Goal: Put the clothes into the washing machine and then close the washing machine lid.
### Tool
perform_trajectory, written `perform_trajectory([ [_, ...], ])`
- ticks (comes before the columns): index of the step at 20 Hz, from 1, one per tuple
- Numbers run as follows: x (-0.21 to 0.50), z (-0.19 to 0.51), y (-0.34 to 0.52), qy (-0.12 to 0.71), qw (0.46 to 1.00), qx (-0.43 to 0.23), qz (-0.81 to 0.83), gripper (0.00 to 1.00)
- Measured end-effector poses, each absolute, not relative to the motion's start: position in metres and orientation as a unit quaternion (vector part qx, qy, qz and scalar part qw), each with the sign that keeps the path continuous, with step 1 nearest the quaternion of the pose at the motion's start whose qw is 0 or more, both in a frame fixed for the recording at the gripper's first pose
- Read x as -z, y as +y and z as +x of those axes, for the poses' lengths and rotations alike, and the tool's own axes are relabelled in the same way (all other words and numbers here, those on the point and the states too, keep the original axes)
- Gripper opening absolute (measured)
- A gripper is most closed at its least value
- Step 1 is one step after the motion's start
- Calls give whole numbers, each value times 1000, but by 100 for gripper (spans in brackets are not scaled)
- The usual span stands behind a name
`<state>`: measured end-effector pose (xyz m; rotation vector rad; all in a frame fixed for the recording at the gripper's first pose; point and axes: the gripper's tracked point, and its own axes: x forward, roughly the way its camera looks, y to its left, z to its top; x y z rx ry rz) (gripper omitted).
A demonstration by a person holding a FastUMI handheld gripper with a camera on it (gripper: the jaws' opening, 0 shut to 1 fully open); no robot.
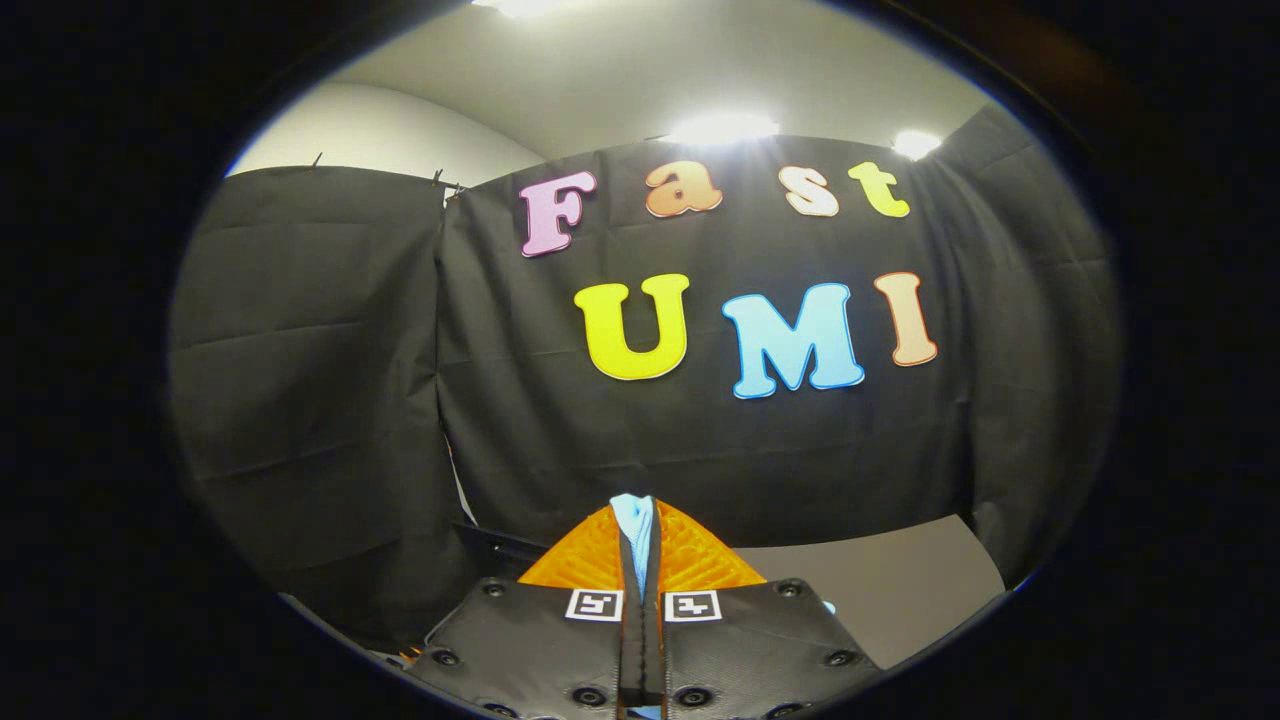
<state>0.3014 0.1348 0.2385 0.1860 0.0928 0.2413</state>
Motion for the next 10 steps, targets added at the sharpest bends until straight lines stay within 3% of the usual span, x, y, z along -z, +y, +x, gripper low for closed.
perform_trajectory([
  [10, -260, 303, 241, 40, 982, -166, 79, 2],
])
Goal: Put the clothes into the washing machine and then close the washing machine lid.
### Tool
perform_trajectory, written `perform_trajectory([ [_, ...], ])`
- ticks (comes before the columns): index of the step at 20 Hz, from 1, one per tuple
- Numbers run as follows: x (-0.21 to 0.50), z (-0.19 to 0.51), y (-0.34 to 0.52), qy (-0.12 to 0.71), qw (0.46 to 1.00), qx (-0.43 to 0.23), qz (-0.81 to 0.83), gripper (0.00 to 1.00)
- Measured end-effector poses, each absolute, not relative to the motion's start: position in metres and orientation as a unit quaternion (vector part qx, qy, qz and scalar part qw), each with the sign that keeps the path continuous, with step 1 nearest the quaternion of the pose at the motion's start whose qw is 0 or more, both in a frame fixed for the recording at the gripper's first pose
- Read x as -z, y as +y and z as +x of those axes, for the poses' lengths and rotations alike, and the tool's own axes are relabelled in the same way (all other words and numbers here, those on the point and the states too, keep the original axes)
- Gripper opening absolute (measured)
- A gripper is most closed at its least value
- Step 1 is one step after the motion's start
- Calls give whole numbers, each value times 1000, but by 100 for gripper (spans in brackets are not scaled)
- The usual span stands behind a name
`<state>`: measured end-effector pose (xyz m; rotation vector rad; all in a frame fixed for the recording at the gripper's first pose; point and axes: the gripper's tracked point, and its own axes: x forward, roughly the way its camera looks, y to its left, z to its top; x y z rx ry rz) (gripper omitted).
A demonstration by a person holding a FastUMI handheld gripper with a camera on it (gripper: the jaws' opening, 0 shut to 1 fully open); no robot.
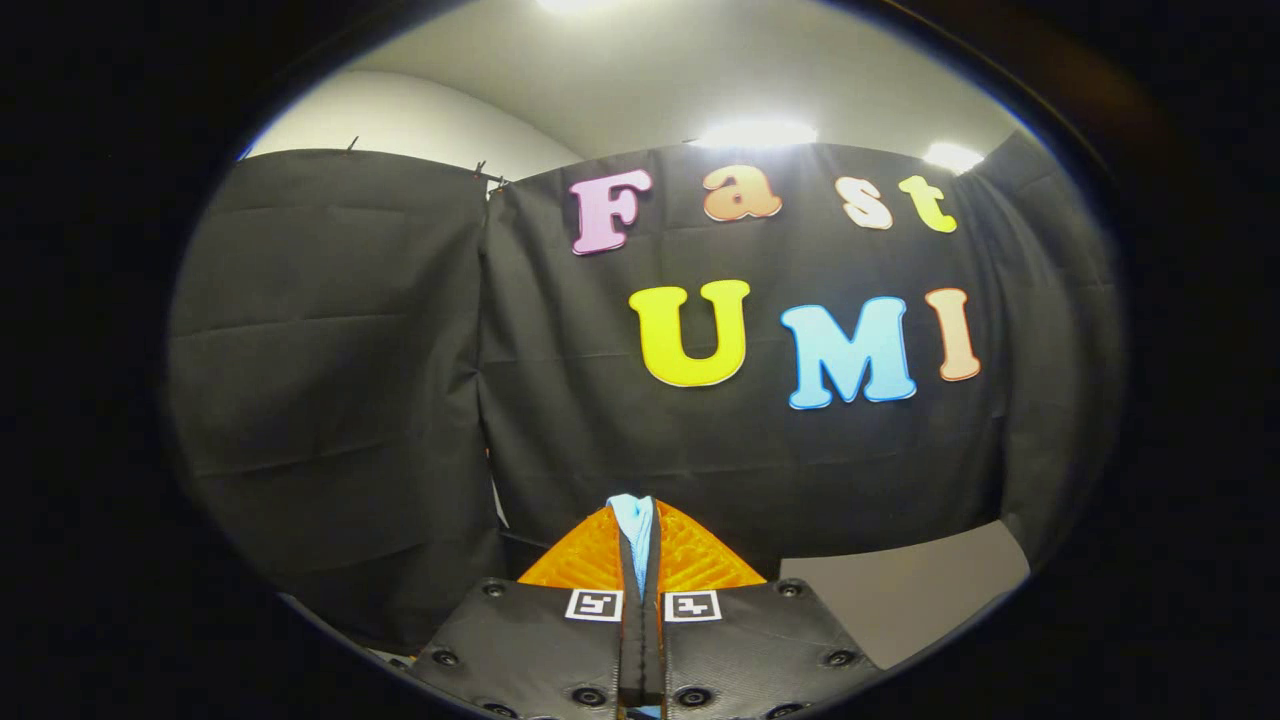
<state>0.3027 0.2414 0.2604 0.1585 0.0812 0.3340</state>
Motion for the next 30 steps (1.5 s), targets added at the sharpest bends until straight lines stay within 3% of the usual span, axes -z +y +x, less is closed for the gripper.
perform_trajectory([
  [15, -230, 314, 377, 75, 968, -232, 59, 1],
  [30, -67, 335, 392, 208, 953, -215, 41, 1],
])
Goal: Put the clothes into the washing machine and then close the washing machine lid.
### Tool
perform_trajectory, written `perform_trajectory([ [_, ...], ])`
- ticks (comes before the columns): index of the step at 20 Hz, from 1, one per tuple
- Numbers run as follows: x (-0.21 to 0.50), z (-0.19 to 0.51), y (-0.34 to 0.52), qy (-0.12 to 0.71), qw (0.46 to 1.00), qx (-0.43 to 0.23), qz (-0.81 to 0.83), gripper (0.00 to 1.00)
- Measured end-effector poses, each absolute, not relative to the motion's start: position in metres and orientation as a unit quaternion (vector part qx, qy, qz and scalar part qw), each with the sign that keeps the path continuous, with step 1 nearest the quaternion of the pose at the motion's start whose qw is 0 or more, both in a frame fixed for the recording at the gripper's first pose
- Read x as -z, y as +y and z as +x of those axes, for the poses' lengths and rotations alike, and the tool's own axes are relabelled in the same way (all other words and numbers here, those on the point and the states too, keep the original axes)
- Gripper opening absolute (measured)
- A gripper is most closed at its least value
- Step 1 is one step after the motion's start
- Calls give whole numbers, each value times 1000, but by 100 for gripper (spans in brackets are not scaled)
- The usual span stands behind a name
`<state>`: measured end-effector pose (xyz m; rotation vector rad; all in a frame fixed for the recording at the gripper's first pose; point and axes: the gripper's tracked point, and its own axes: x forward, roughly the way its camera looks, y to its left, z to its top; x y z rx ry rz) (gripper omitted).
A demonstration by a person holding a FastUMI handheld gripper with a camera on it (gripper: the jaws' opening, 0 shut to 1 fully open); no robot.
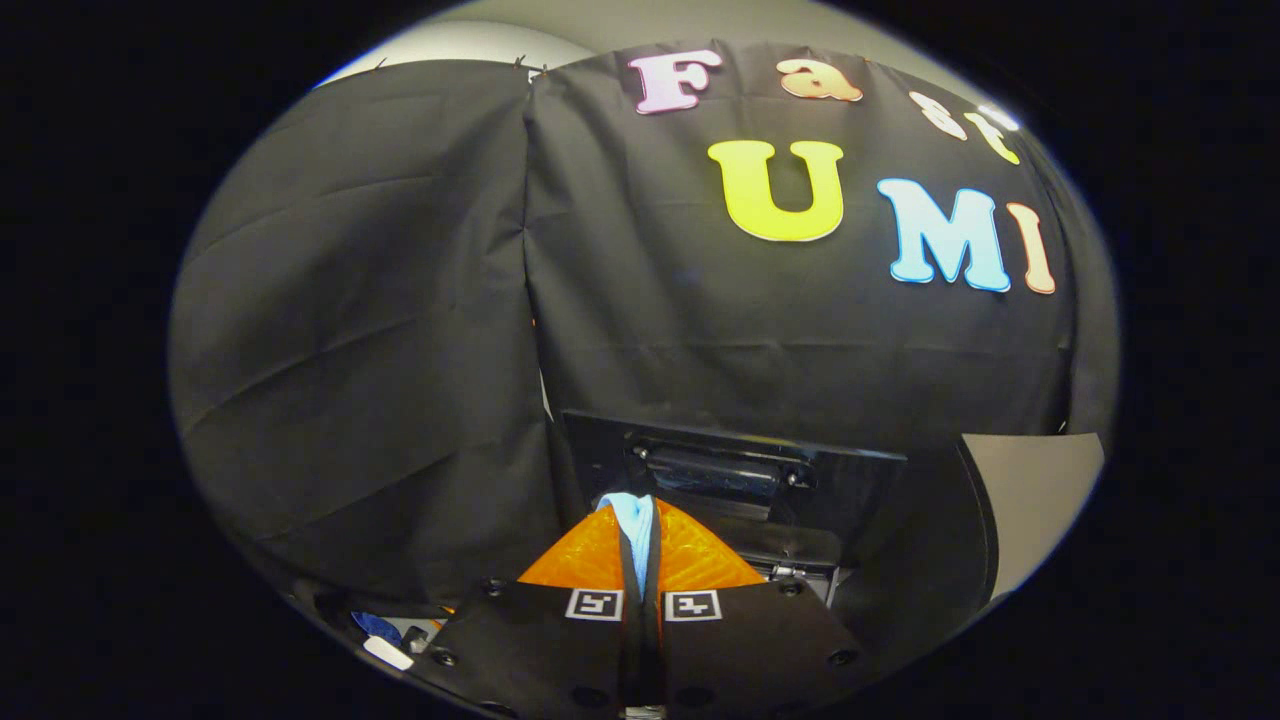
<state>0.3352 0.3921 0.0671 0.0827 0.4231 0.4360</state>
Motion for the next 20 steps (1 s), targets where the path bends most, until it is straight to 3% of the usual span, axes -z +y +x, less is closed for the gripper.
perform_trajectory([
  [20, 135, 338, 390, 386, 912, -139, 1, 2],
])
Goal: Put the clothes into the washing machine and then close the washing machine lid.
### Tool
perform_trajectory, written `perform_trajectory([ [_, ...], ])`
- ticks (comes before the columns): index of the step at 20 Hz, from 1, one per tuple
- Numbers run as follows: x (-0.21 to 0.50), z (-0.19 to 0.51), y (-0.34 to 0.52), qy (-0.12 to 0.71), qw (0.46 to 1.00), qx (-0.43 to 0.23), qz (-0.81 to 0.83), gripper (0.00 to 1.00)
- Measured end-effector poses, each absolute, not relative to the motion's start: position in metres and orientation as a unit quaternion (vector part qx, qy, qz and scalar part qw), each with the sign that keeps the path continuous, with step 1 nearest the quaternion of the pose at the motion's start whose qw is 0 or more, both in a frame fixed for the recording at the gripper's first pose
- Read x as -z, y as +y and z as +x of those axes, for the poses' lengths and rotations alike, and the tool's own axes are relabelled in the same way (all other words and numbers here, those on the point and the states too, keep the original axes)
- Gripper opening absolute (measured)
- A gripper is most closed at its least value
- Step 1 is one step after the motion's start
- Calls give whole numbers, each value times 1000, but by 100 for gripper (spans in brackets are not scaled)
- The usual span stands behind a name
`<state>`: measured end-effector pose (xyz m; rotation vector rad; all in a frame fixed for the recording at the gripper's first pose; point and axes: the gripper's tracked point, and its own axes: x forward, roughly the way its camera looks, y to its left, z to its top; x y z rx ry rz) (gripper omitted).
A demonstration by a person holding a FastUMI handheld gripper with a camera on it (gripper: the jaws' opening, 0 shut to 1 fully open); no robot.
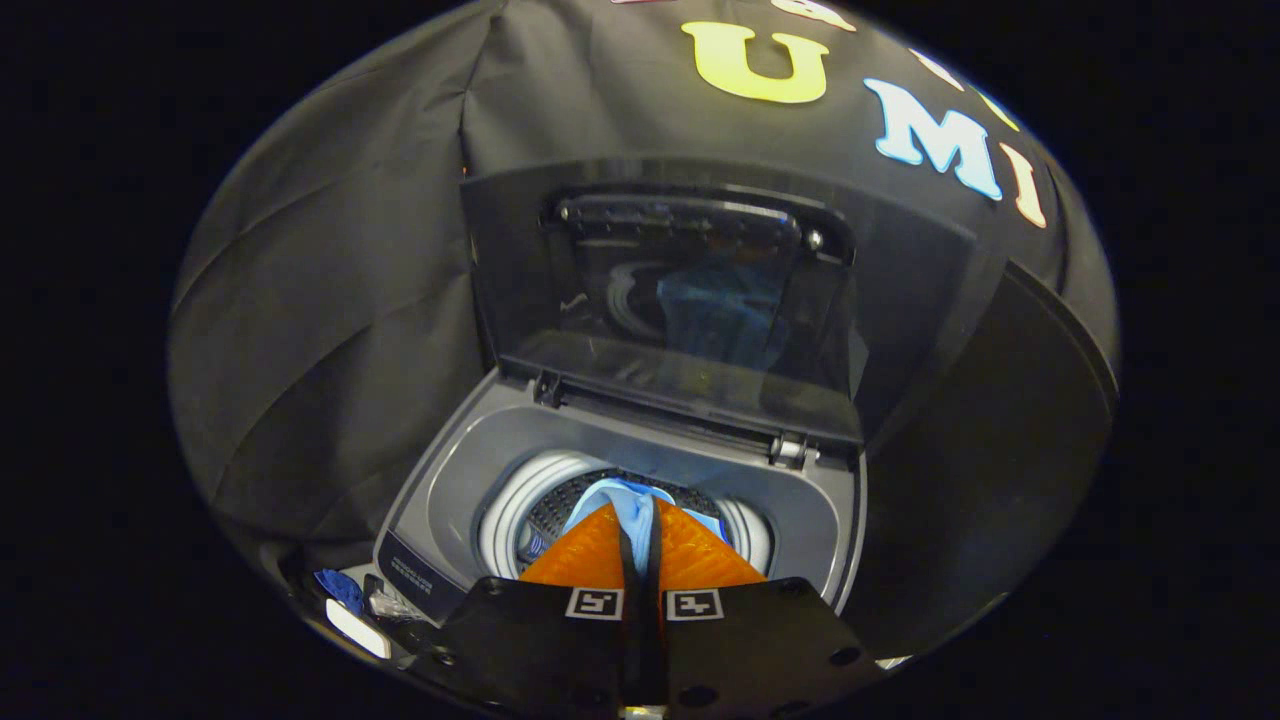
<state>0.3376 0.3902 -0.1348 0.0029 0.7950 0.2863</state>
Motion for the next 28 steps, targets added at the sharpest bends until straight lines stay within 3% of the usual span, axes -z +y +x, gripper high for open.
perform_trajectory([
  [8, 184, 320, 390, 485, 865, -88, 94, 2],
  [18, 184, 320, 378, 483, 867, -76, 94, 2],
  [22, 177, 318, 375, 480, 870, -73, 85, 96],
  [28, 160, 319, 379, 460, 881, -96, 58, 99],
])
